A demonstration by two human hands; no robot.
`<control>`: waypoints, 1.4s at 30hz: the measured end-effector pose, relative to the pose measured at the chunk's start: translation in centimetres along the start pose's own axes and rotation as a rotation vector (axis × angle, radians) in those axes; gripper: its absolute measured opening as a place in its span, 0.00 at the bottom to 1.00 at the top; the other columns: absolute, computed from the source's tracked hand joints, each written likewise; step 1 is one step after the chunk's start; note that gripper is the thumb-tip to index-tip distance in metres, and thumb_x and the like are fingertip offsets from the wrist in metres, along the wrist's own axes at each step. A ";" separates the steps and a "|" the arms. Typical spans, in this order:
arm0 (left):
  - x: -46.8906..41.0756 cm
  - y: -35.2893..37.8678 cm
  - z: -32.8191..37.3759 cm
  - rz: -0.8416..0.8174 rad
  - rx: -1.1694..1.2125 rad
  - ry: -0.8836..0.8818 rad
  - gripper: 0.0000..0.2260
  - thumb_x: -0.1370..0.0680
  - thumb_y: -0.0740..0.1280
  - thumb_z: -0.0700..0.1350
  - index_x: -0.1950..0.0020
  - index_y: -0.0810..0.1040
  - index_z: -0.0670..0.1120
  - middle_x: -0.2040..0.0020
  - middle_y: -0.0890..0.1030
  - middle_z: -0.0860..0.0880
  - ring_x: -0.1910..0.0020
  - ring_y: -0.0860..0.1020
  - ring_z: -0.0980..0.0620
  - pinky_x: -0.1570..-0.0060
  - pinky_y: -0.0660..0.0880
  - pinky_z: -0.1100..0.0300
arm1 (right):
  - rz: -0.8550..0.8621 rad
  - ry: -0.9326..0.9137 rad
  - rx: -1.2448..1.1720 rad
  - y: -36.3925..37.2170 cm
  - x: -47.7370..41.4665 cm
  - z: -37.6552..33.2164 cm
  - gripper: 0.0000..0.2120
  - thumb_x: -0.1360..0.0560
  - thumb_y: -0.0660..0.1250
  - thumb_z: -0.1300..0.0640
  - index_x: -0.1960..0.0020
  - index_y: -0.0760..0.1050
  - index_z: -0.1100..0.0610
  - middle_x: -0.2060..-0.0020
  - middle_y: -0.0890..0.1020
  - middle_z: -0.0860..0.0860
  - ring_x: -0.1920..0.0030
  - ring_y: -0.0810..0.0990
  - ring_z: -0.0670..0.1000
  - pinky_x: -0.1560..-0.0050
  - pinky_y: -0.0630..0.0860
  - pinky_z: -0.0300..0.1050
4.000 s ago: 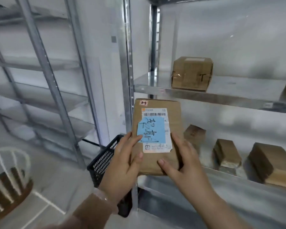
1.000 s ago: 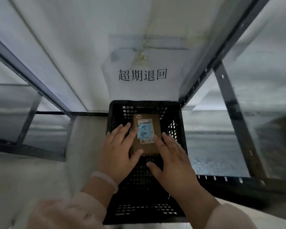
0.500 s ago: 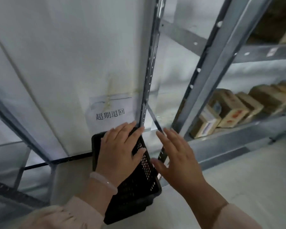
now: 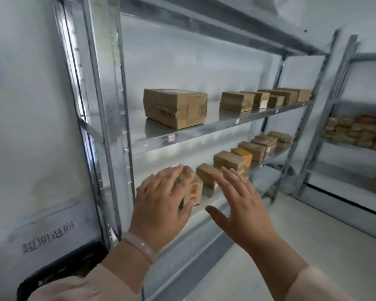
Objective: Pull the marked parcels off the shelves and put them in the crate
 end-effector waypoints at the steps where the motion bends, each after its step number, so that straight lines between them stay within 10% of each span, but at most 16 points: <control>1: -1.6 0.6 1.6 0.014 -0.001 0.015 0.25 0.25 0.62 0.57 0.29 0.70 0.54 0.30 0.73 0.49 0.32 0.71 0.46 0.35 0.69 0.45 | 0.021 0.015 0.014 -1.2 0.0 2.1 0.33 0.26 0.64 0.38 0.25 0.61 0.46 0.25 0.61 0.44 0.24 0.54 0.45 0.25 0.54 0.48; 17: -23.7 12.6 20.8 0.070 0.038 0.005 0.25 0.25 0.61 0.60 0.28 0.68 0.57 0.28 0.70 0.51 0.29 0.68 0.48 0.31 0.64 0.47 | 0.088 0.149 0.165 -12.0 -5.3 31.7 0.35 0.29 0.60 0.35 0.25 0.58 0.43 0.26 0.64 0.46 0.26 0.56 0.45 0.27 0.50 0.44; 30: -40.4 23.9 15.8 0.138 -0.006 -0.119 0.25 0.23 0.60 0.62 0.27 0.65 0.59 0.26 0.66 0.51 0.27 0.64 0.47 0.30 0.64 0.46 | 0.052 0.089 0.103 -2.5 -20.7 43.7 0.35 0.27 0.59 0.33 0.24 0.51 0.40 0.23 0.54 0.42 0.26 0.46 0.39 0.29 0.41 0.37; 42: -54.6 32.5 9.0 -0.057 0.094 -0.311 0.27 0.23 0.59 0.63 0.25 0.61 0.60 0.24 0.60 0.51 0.26 0.58 0.46 0.29 0.62 0.48 | 0.019 0.201 -0.330 3.5 -37.4 53.4 0.28 0.24 0.56 0.35 0.26 0.58 0.40 0.27 0.65 0.43 0.28 0.62 0.46 0.31 0.61 0.45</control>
Point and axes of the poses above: each hand's wrist, its own x-axis away from the middle knuckle, its own y-axis out of the palm, z = x × y, the point moved 6 cm from there along -x, towards the middle knuckle
